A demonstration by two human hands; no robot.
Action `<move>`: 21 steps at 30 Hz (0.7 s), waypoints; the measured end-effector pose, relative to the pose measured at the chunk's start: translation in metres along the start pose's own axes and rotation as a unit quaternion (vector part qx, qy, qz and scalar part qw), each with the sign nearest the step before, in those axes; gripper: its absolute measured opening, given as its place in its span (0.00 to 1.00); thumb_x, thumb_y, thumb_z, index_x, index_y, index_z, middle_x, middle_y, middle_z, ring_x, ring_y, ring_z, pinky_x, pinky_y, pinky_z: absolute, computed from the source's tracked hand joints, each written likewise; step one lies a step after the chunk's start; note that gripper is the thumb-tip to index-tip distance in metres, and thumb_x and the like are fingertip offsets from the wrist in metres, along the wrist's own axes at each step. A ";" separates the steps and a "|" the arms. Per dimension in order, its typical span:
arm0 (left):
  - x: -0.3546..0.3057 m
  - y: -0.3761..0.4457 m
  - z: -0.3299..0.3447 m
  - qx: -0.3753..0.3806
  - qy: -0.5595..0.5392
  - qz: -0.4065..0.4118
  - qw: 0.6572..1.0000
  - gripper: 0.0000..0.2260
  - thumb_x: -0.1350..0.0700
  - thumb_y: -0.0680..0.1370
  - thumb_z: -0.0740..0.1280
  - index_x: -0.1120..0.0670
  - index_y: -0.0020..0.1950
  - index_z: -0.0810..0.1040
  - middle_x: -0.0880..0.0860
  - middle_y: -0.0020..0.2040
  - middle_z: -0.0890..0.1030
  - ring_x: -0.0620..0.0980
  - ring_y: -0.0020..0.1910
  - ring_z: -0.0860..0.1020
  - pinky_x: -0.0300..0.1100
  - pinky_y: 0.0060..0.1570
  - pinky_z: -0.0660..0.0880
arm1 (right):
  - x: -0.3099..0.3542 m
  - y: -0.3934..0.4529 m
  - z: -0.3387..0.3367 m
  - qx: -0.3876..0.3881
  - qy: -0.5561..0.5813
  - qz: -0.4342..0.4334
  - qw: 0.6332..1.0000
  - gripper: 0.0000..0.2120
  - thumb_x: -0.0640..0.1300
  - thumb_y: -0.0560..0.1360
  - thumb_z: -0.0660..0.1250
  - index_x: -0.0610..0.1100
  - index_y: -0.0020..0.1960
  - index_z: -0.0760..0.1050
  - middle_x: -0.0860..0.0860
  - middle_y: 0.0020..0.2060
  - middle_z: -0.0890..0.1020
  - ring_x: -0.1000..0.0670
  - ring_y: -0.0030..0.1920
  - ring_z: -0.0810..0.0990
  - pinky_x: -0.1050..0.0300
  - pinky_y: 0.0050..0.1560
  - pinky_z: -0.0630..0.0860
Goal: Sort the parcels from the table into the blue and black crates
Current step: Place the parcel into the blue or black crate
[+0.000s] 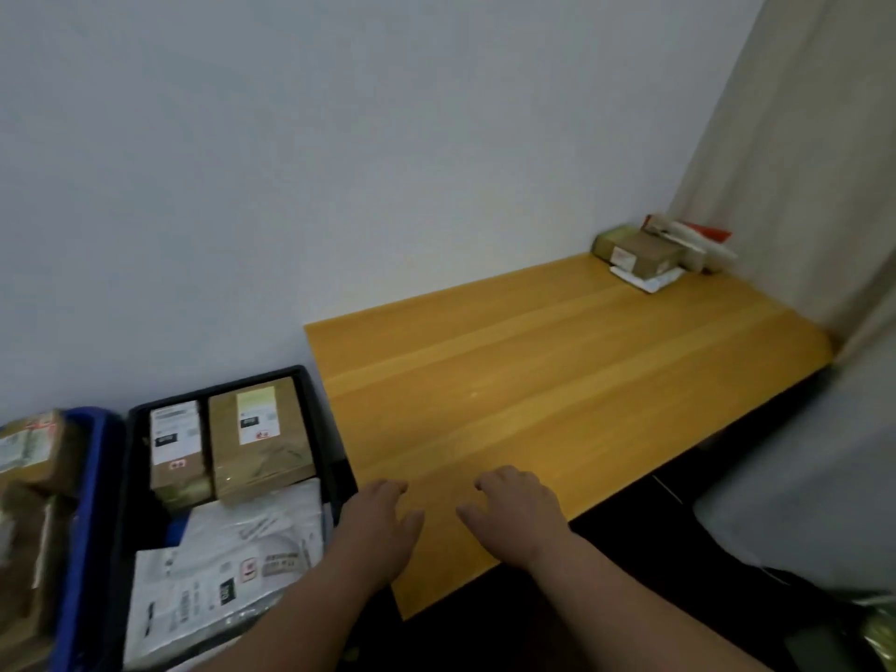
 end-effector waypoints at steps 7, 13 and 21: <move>-0.082 0.053 0.046 0.047 0.083 0.038 0.995 0.24 0.44 0.82 0.59 0.49 0.76 0.63 0.49 0.76 0.62 0.53 0.74 0.61 0.48 0.72 0.62 | -0.114 0.015 -0.023 -0.017 0.020 0.060 0.998 0.29 0.65 0.79 0.55 0.50 0.73 0.66 0.50 0.71 0.67 0.44 0.71 0.65 0.46 0.71 0.65; -0.155 0.126 0.083 0.054 0.131 0.092 0.986 0.24 0.43 0.82 0.58 0.50 0.77 0.63 0.50 0.76 0.62 0.52 0.74 0.62 0.46 0.72 0.63 | -0.199 0.042 -0.066 -0.038 0.031 0.101 0.994 0.31 0.67 0.78 0.55 0.51 0.75 0.64 0.51 0.73 0.65 0.45 0.72 0.63 0.46 0.73 0.60; -0.269 0.197 0.131 0.081 0.171 0.144 0.971 0.24 0.43 0.81 0.58 0.48 0.76 0.63 0.50 0.77 0.61 0.52 0.75 0.61 0.49 0.72 0.63 | -0.328 0.059 -0.107 -0.044 0.044 0.159 0.985 0.32 0.68 0.77 0.54 0.52 0.75 0.63 0.52 0.71 0.66 0.47 0.71 0.63 0.48 0.73 0.60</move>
Point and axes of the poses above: each hand's wrist, its own y-axis towards the middle knuckle, its own z-axis out of the palm, x = y × z, the point moved 10 cm from there along y, towards the middle knuckle
